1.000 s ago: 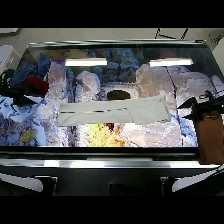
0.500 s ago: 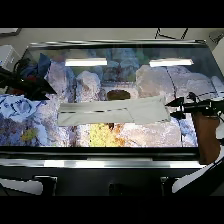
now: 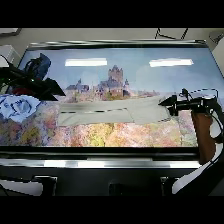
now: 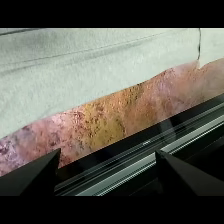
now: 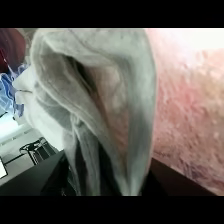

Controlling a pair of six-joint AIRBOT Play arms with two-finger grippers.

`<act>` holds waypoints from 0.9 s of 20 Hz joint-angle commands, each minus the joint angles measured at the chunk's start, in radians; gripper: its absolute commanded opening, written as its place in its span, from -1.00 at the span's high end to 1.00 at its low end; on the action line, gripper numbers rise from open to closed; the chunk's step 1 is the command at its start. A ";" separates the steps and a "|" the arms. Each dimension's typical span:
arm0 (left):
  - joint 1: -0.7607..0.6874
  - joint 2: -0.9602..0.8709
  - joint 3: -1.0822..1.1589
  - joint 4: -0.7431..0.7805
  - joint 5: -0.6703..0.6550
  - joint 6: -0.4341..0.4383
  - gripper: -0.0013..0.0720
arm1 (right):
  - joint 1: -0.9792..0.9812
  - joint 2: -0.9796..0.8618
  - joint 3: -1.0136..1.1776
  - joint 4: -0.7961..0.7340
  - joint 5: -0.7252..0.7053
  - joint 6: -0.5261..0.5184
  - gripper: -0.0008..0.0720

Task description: Fold the clothes and pants, and hang the long-sleeved shirts on hangers.

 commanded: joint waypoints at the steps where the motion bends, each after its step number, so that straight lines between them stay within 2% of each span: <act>1: -0.017 0.000 0.001 0.000 0.002 -0.001 -0.96 | 0.043 0.004 0.000 -0.028 -0.057 0.056 -0.11; 2: -0.025 0.000 0.001 0.000 0.002 -0.001 -0.96 | 0.053 0.016 0.000 -0.028 -0.061 0.060 0.47; 3: -0.037 0.000 0.001 0.000 0.011 0.000 -0.95 | 0.059 0.035 0.000 -0.031 -0.059 0.063 0.80; 4: -0.050 0.000 0.000 0.000 0.045 0.000 -0.94 | 0.064 0.064 0.000 -0.034 -0.055 0.063 0.83; 5: -0.072 -0.001 0.000 0.000 0.102 0.000 -0.53 | 0.069 0.099 0.000 -0.043 -0.047 0.063 0.84; 6: -0.099 -0.005 0.000 0.000 0.168 0.000 0.17 | 0.077 0.141 0.000 -0.061 -0.038 0.063 0.84; 7: -0.138 -0.013 -0.002 0.000 0.246 0.000 0.72 | 0.087 0.184 0.000 -0.084 -0.032 0.069 0.84; 8: -0.182 -0.026 -0.002 0.000 0.313 0.000 0.85 | 0.101 0.233 0.000 -0.109 -0.026 0.090 0.84; 12: -0.396 -0.144 -0.002 0.000 0.499 -0.002 0.90 | 0.173 0.441 0.000 -0.151 -0.012 0.189 0.84; 16: -0.536 -0.287 -0.002 0.000 0.528 -0.053 0.90 | 0.261 0.631 0.000 -0.151 -0.014 0.275 0.84; 18: -0.595 -0.334 -0.002 -0.001 0.592 -0.106 0.90 | 0.303 0.695 0.000 -0.151 -0.011 0.319 0.84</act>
